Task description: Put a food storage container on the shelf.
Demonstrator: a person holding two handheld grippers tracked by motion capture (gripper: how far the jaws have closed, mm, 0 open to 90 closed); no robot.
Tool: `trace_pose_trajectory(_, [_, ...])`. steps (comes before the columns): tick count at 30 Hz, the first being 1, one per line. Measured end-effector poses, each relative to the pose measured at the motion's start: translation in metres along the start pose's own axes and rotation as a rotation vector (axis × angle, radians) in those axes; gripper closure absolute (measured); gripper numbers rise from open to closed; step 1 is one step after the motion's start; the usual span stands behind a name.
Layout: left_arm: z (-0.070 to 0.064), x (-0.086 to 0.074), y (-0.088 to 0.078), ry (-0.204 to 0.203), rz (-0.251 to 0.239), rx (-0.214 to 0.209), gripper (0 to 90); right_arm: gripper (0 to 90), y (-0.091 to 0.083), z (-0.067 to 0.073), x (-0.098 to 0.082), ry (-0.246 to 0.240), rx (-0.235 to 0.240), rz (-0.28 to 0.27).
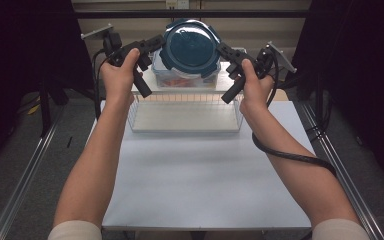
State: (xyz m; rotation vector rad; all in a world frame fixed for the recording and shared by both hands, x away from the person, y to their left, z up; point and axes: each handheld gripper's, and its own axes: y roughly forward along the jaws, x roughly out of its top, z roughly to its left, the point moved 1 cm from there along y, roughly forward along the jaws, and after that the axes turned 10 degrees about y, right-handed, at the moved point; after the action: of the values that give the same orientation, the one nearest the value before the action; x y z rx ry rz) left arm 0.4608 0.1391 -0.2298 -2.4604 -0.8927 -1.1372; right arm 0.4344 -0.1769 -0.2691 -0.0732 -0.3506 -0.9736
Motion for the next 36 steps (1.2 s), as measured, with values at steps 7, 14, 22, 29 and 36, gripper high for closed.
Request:
trace_pose_trajectory(7, [0.005,0.006,0.006,-0.029,-0.007,-0.001,75.7,75.5,0.008,-0.003,0.003,0.01,-0.012,-0.009])
trace_pose_trajectory(14, [0.009,0.01,0.014,-0.052,-0.022,-0.013,76.1,75.4,0.016,-0.005,0.009,0.039,-0.021,-0.012])
trace_pose_trajectory(22, [0.017,0.016,0.023,-0.066,-0.023,0.013,75.9,75.4,0.027,-0.004,0.015,0.04,-0.048,-0.014])
trace_pose_trajectory(29, [0.026,0.017,0.033,-0.061,-0.021,0.057,74.8,75.3,0.034,-0.005,0.019,0.029,-0.06,-0.02])
trace_pose_trajectory(36, [0.036,0.016,0.038,-0.092,-0.017,0.078,74.5,75.2,0.042,-0.005,0.023,0.037,-0.071,-0.025])
